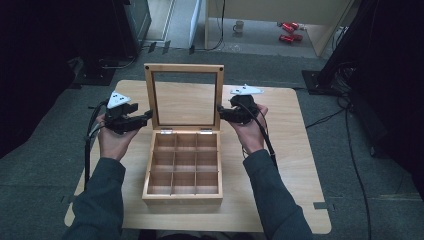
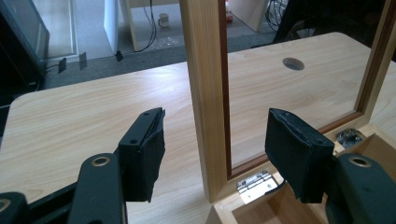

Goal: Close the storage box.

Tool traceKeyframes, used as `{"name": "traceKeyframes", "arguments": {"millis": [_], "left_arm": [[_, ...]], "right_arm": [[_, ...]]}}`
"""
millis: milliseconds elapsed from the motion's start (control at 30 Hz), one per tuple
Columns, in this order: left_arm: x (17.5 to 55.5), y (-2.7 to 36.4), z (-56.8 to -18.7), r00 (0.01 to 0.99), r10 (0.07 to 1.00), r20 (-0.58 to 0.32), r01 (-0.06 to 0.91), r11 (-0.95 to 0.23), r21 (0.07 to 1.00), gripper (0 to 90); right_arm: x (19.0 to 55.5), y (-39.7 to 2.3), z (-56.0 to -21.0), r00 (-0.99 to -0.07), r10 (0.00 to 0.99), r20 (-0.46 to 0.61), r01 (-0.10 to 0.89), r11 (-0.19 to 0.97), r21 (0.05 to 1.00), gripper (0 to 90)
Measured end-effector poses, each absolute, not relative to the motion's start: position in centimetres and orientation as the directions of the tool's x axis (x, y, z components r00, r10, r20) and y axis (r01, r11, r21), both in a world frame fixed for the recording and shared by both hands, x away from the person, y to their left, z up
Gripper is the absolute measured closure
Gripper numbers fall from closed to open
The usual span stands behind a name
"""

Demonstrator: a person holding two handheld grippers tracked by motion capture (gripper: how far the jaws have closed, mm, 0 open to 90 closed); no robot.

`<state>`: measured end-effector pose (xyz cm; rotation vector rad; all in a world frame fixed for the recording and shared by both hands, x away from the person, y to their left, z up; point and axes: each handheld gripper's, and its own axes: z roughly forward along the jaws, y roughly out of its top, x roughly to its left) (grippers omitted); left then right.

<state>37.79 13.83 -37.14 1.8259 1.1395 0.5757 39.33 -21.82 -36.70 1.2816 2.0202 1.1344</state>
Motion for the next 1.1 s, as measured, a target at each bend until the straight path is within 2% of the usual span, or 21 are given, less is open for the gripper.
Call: {"name": "traceKeyframes", "arguments": {"millis": [400,900,1100], "left_arm": [[39.8,13.4,-37.4,0.455,0.886,-0.091,0.492,-0.164,0.855,36.6],[41.5,12.0,-37.2,0.443,0.894,-0.071,0.505,-0.183,0.843,35.8],[42.3,11.5,-37.5,0.442,0.894,-0.071,0.526,-0.194,0.828,35.2]], "right_arm": [[40.4,-21.5,-36.8,-0.443,0.896,0.039,0.503,0.212,0.838,35.0],[41.9,-21.0,-37.2,-0.435,0.898,0.06,0.517,0.195,0.833,33.7],[42.1,-20.7,-37.4,-0.463,0.883,0.078,0.51,0.193,0.838,38.3]]}}
